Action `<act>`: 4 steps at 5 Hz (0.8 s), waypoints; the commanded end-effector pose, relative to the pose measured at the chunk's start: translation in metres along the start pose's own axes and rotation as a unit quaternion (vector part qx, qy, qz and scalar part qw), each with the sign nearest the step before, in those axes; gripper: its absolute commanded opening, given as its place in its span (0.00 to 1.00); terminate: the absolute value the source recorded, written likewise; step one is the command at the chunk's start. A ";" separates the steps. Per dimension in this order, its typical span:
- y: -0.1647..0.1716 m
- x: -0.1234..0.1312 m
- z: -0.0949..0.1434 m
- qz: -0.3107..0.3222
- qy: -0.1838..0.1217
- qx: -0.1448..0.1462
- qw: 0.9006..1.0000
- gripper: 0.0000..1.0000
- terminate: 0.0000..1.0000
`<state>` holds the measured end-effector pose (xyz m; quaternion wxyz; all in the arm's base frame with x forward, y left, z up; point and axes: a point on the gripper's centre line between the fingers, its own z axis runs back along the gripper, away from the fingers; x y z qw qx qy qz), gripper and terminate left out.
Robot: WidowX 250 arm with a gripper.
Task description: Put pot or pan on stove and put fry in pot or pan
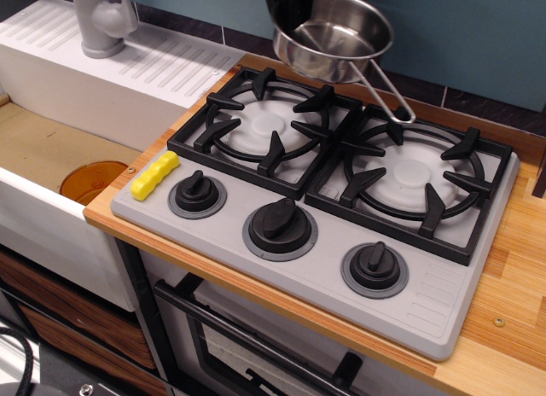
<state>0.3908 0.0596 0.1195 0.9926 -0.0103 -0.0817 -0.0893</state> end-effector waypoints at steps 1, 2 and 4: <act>0.019 0.000 0.008 -0.009 -0.028 0.010 1.000 0.00 0.00; 0.027 -0.002 0.000 -0.011 -0.029 0.005 0.999 0.00 0.00; 0.038 -0.013 -0.016 -0.013 -0.041 0.001 0.999 0.00 0.00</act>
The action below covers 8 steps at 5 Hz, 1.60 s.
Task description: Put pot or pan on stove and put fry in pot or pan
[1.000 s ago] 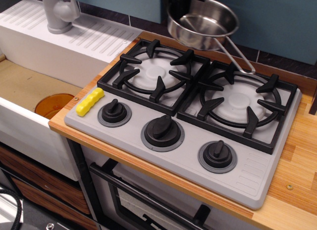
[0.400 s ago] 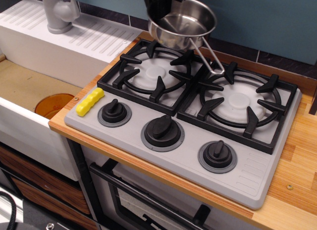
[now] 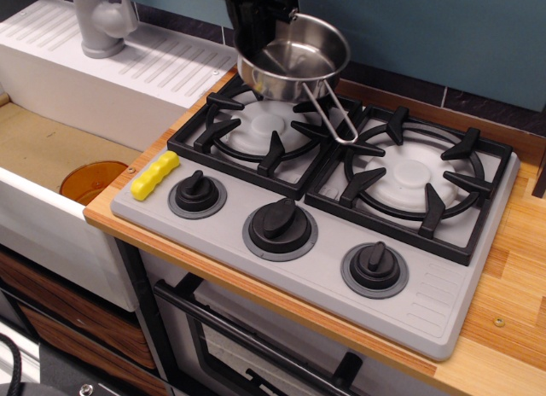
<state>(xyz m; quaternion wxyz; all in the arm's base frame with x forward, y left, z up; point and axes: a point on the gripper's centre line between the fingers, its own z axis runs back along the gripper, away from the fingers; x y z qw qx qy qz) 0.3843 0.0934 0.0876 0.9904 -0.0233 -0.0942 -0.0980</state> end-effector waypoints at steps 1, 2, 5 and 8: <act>0.012 0.003 0.013 -0.008 -0.026 0.015 1.000 0.00 0.00; 0.014 0.001 0.008 -0.010 -0.030 0.012 0.999 0.00 0.00; 0.004 -0.007 0.001 -0.007 -0.036 0.000 0.999 1.00 0.00; -0.020 -0.011 0.045 0.020 -0.002 -0.017 1.000 1.00 0.00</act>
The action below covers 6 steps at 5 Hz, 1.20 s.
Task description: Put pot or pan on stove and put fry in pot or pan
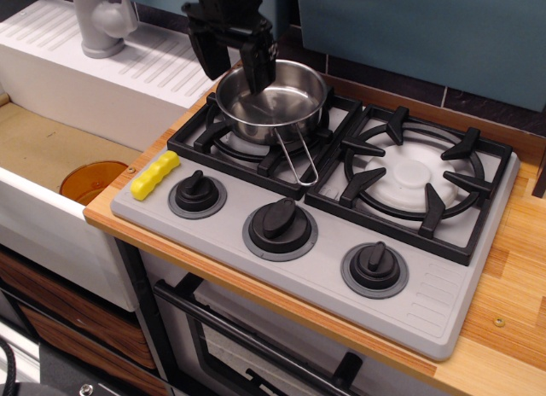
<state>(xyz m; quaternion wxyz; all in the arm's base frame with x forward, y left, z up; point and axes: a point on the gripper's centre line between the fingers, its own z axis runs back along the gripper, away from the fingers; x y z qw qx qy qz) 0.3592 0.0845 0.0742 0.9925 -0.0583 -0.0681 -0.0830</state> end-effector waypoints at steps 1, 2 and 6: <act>-0.022 0.017 0.079 -0.020 -0.008 0.025 0.999 1.00 0.00; -0.022 0.017 0.079 -0.020 -0.008 0.025 0.999 1.00 0.00; 0.008 -0.043 0.123 -0.006 -0.042 0.150 0.988 1.00 0.00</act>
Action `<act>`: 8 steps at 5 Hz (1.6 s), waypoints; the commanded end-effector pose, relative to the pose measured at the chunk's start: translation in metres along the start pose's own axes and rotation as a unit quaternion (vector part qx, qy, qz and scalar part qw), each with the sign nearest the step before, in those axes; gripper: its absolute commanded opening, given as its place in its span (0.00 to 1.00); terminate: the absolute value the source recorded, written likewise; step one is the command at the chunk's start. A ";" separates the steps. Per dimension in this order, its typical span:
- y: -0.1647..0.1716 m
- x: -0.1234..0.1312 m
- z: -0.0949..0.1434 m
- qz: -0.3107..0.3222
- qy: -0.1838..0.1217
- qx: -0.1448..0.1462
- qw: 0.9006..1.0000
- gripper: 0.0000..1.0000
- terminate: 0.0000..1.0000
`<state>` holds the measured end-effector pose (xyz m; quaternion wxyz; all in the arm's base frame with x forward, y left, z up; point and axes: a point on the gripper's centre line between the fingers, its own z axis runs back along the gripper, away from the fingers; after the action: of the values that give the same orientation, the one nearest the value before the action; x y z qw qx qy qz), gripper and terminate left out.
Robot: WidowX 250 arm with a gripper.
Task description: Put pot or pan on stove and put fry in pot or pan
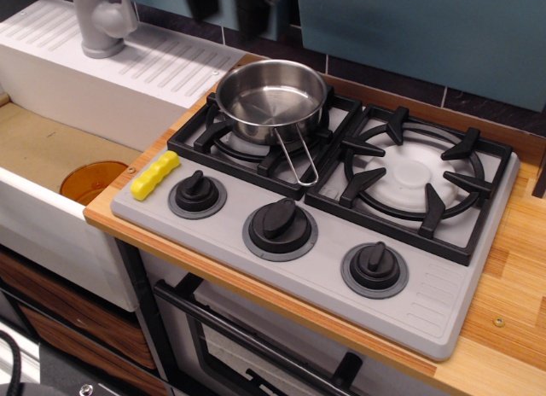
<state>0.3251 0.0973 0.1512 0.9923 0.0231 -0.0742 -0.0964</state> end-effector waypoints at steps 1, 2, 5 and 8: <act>0.021 -0.036 0.035 0.036 -0.064 0.092 0.993 1.00 0.00; 0.024 -0.050 0.015 0.053 -0.086 0.097 0.990 1.00 0.00; 0.020 -0.071 -0.033 0.072 -0.112 0.089 0.987 1.00 0.00; 0.014 -0.076 -0.075 0.080 -0.138 0.057 0.986 1.00 0.00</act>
<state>0.2593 0.1288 0.0574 0.9773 0.0480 -0.2058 -0.0119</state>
